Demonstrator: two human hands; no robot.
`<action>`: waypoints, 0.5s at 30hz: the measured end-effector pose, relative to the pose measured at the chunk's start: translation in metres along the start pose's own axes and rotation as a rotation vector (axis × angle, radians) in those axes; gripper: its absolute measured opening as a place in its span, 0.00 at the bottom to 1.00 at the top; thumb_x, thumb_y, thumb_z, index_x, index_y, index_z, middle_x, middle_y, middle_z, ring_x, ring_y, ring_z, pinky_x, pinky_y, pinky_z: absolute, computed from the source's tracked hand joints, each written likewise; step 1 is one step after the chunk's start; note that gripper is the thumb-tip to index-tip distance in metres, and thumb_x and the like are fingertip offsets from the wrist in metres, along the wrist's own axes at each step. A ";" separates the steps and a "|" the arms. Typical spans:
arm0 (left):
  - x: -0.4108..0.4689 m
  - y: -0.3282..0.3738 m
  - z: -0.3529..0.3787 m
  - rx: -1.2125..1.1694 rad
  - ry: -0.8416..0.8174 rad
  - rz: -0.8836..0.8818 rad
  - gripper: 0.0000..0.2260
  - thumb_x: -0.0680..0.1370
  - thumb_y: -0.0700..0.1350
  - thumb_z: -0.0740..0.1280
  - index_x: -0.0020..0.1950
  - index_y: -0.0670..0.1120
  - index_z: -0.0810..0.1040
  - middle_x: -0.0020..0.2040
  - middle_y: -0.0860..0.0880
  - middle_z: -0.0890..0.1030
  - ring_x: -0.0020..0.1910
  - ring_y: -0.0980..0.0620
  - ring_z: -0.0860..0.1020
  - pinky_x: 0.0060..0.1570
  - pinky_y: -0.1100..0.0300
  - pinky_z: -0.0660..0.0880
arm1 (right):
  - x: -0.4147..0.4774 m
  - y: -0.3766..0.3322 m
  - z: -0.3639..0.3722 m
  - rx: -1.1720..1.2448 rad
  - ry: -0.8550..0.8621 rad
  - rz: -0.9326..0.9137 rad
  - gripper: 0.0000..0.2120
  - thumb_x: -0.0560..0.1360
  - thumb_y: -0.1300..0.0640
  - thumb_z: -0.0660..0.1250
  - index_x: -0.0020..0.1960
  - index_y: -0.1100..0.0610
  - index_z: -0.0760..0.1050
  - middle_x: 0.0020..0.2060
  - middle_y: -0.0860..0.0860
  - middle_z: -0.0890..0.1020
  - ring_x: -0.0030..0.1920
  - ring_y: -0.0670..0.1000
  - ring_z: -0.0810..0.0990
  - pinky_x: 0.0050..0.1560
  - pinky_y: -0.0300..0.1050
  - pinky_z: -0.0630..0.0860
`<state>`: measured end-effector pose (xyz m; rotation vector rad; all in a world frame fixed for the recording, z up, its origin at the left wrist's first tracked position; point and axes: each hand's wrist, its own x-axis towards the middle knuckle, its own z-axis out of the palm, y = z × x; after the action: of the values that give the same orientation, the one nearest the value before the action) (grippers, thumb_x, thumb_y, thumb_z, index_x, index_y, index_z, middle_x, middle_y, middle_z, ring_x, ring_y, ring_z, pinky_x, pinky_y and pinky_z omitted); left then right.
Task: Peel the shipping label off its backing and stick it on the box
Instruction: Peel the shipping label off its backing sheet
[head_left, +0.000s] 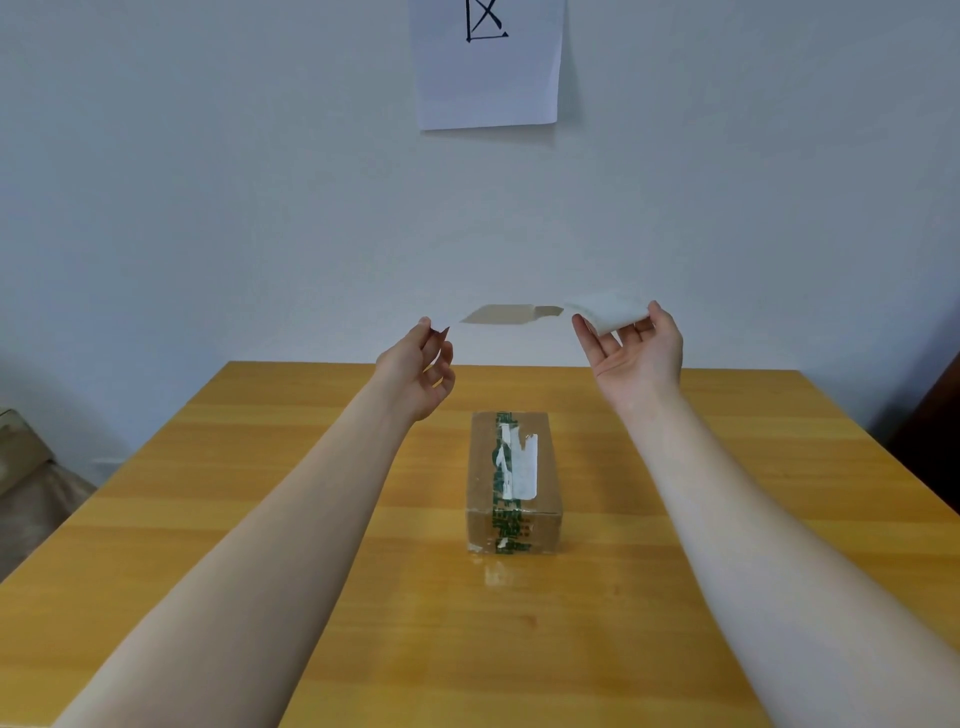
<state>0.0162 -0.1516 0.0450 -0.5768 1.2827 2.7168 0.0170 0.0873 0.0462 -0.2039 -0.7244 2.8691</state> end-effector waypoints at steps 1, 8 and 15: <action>0.000 0.000 0.000 -0.013 0.010 0.004 0.11 0.83 0.49 0.71 0.63 0.46 0.82 0.41 0.53 0.88 0.36 0.54 0.82 0.29 0.63 0.74 | 0.000 0.000 -0.001 -0.006 0.000 0.003 0.12 0.86 0.52 0.63 0.63 0.60 0.76 0.59 0.58 0.85 0.55 0.63 0.87 0.48 0.60 0.86; -0.004 0.007 -0.006 -0.091 0.170 0.093 0.05 0.85 0.46 0.67 0.53 0.45 0.79 0.50 0.50 0.87 0.39 0.51 0.83 0.33 0.61 0.77 | -0.001 0.003 -0.003 -0.026 -0.009 0.025 0.12 0.86 0.52 0.63 0.62 0.60 0.75 0.61 0.58 0.85 0.52 0.66 0.89 0.53 0.63 0.86; -0.007 0.014 -0.010 -0.216 0.314 0.191 0.09 0.87 0.47 0.63 0.61 0.42 0.76 0.53 0.49 0.88 0.46 0.48 0.89 0.39 0.57 0.85 | 0.000 0.007 0.000 -0.057 0.003 0.046 0.14 0.86 0.52 0.63 0.65 0.60 0.74 0.62 0.59 0.84 0.57 0.66 0.86 0.49 0.62 0.86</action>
<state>0.0227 -0.1681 0.0519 -0.9854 1.1618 3.0403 0.0162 0.0809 0.0431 -0.2362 -0.8124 2.8931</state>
